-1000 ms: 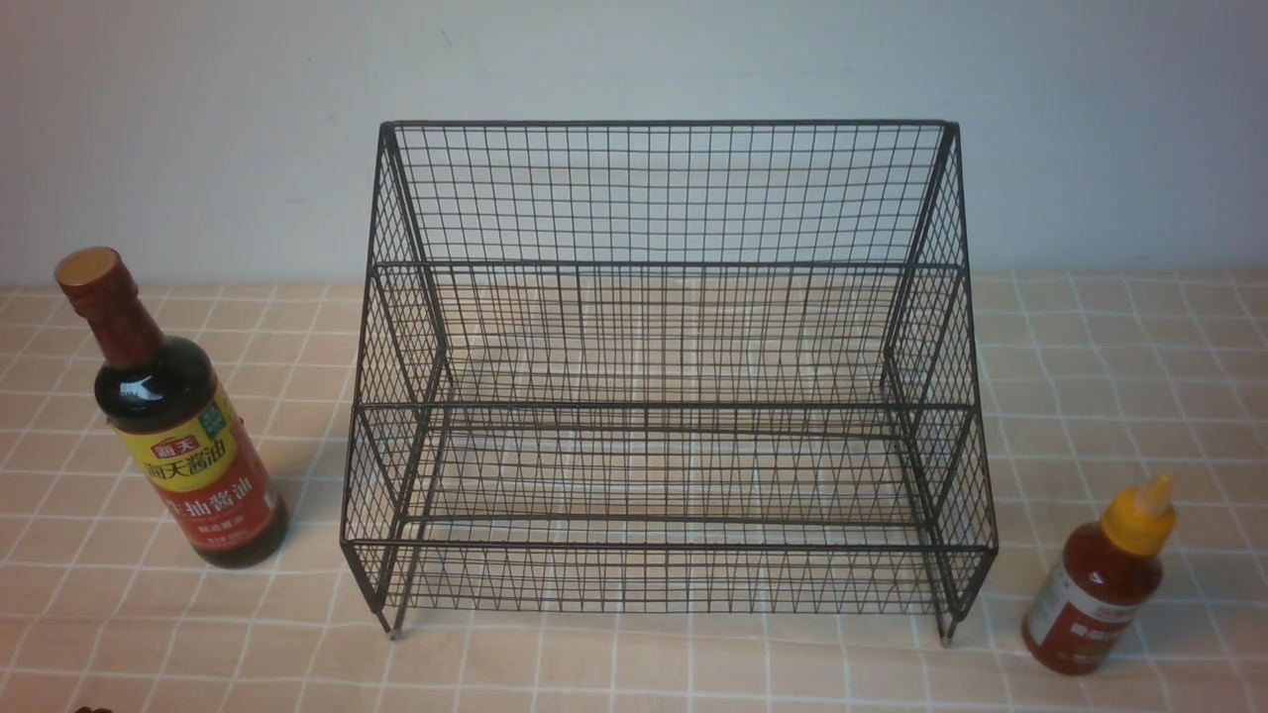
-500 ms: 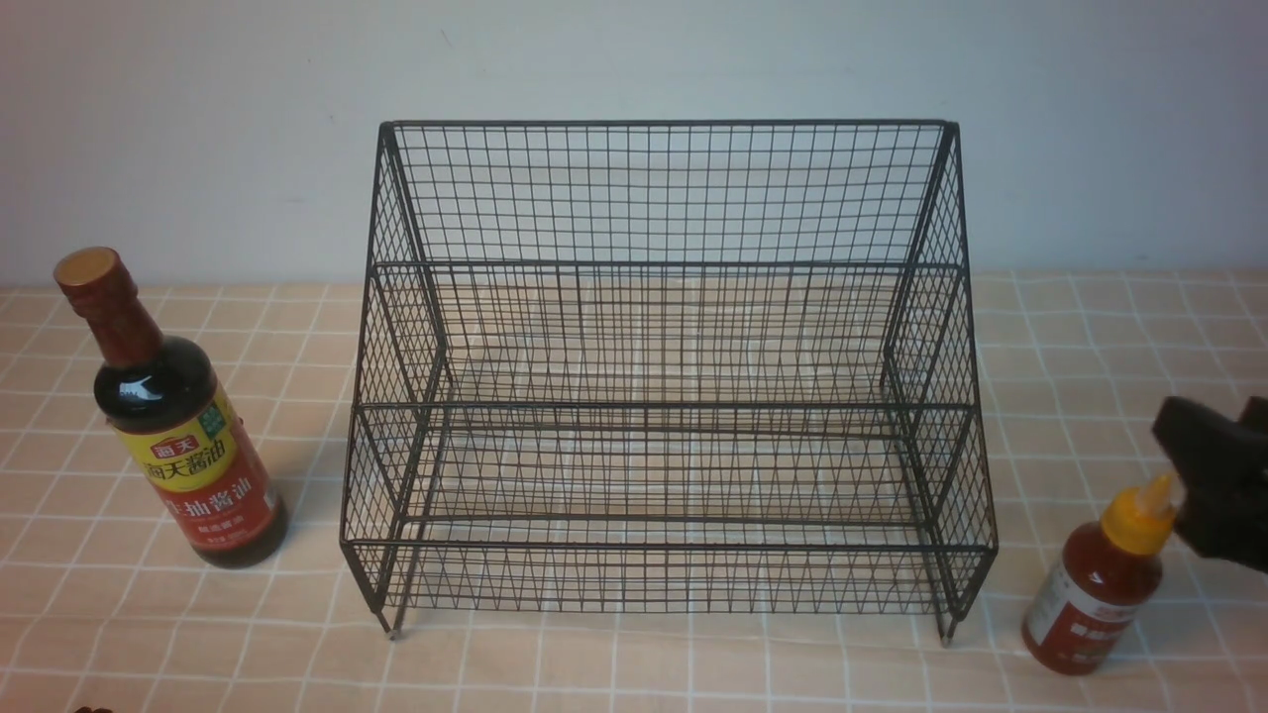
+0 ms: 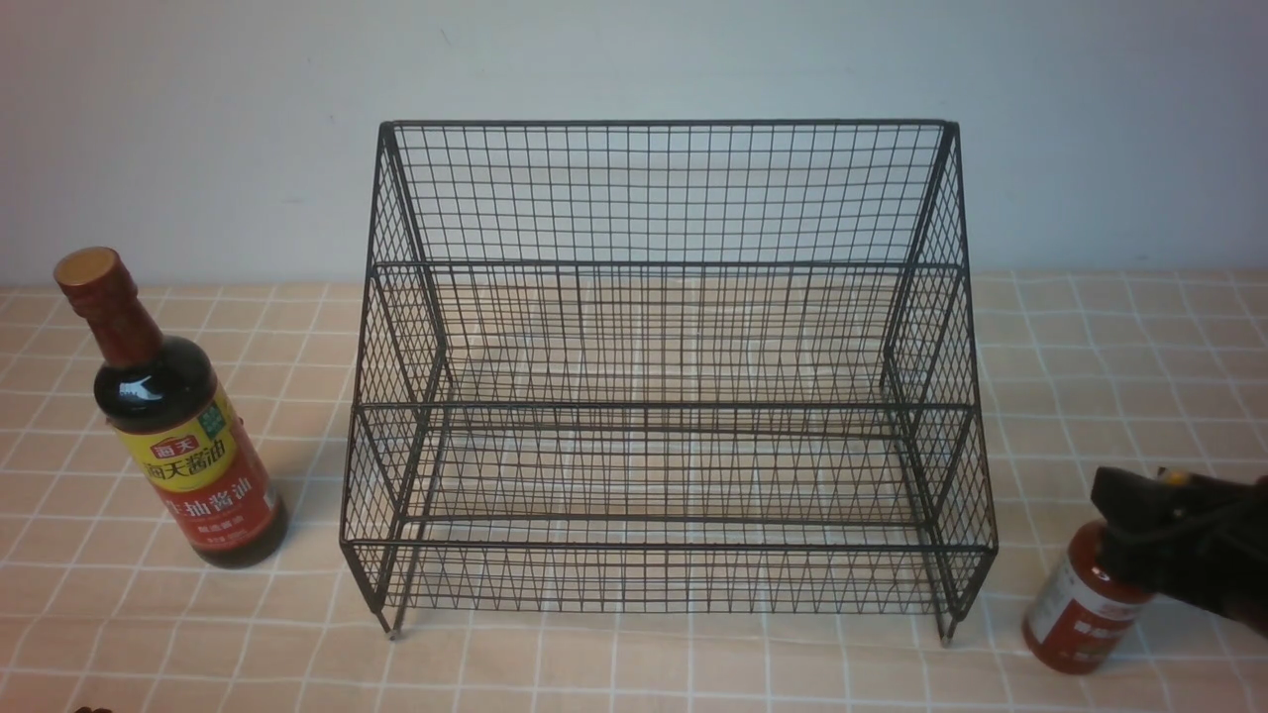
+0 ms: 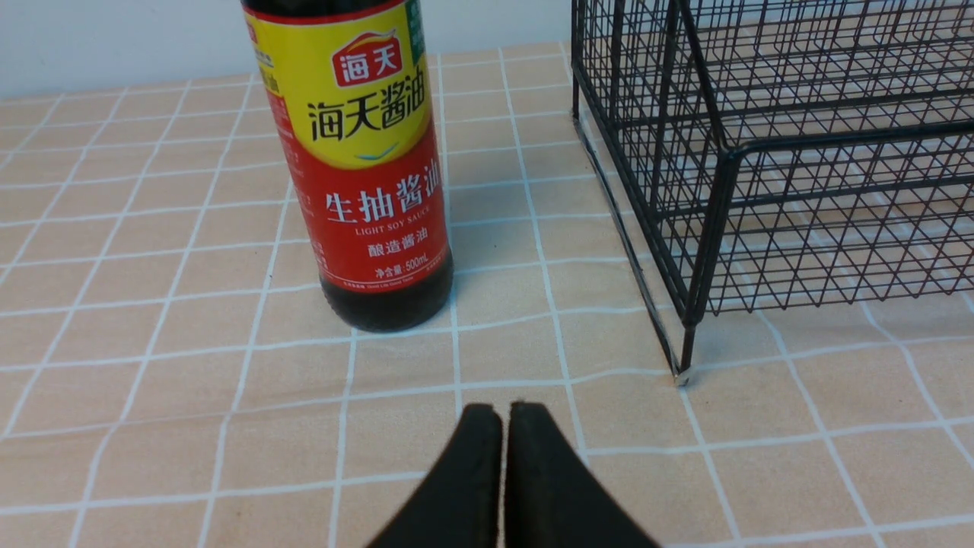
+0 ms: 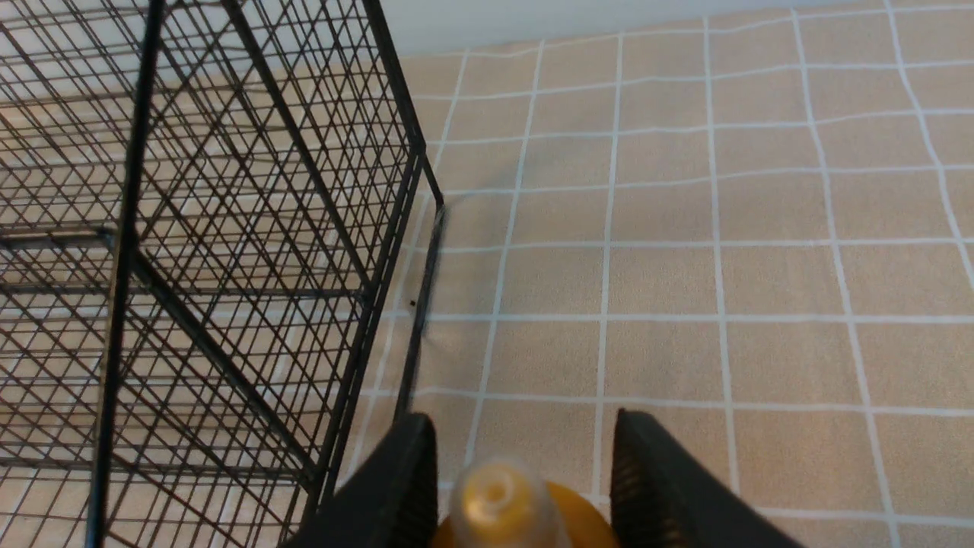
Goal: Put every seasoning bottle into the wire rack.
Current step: Use the right arm to grab the condiment bottle closest to it, then use the right arm to put the condiment bottle back on the shelf
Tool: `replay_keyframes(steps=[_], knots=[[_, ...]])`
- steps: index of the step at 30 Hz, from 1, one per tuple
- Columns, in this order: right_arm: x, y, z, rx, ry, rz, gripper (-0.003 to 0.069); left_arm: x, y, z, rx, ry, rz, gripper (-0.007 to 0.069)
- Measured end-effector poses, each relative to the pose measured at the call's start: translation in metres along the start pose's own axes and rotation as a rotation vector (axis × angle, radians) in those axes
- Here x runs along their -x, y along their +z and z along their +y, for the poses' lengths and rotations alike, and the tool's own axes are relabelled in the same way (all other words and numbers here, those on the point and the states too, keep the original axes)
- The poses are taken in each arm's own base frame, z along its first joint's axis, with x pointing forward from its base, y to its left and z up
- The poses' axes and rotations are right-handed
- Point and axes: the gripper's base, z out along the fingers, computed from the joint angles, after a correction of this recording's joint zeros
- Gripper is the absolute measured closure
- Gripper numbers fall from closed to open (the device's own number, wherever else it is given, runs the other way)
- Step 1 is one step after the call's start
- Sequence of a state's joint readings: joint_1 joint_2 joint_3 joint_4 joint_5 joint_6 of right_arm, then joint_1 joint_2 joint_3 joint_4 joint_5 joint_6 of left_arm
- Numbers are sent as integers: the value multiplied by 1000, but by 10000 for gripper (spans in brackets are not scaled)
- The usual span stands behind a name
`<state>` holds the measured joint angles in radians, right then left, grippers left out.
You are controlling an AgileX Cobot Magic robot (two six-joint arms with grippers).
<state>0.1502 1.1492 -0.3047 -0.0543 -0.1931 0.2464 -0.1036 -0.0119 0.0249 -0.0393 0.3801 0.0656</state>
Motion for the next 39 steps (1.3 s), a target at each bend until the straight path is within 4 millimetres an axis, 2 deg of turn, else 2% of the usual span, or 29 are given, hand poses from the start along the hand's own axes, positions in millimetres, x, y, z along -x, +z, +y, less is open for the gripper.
replay_keyframes(steps=[4, 5, 8, 10, 12, 16, 19, 22, 26, 28, 30, 32, 33, 39], knots=[[6, -6, 1, 1, -21, 0, 383, 0, 0, 0, 0, 0, 0, 631], [12, -10, 2, -1, -32, -6, 383, 0, 0, 0, 0, 0, 0, 631], [36, -23, 6, -6, -75, -35, 383, 0, 0, 0, 0, 0, 0, 631], [66, -39, 10, -20, -103, -80, 383, 0, 0, 0, 0, 0, 0, 631], [79, -47, 11, -27, -104, -101, 383, 0, 0, 0, 0, 0, 0, 631], [120, -80, 21, -16, -115, -199, 383, 0, 0, 0, 0, 0, 0, 631], [133, -94, 35, 42, -139, -234, 383, 0, 0, 0, 0, 0, 0, 631], [135, -98, 52, 135, -167, -238, 383, 0, 0, 0, 0, 0, 0, 631], [126, -90, 80, 270, -208, -194, 383, 0, 0, 0, 0, 0, 0, 631], [125, -86, 86, 297, -217, -191, 383, 0, 0, 0, 0, 0, 0, 631], [121, -74, 100, 351, -231, -184, 383, 0, 0, 0, 0, 0, 0, 631], [119, -66, 106, 366, -238, -172, 383, 0, 0, 0, 0, 0, 0, 631], [115, -54, 113, 381, -246, -154, 383, 0, 0, 0, 0, 0, 0, 631], [100, -17, 125, 384, -263, -86, 383, 0, 0, 0, 0, 0, 0, 631]])
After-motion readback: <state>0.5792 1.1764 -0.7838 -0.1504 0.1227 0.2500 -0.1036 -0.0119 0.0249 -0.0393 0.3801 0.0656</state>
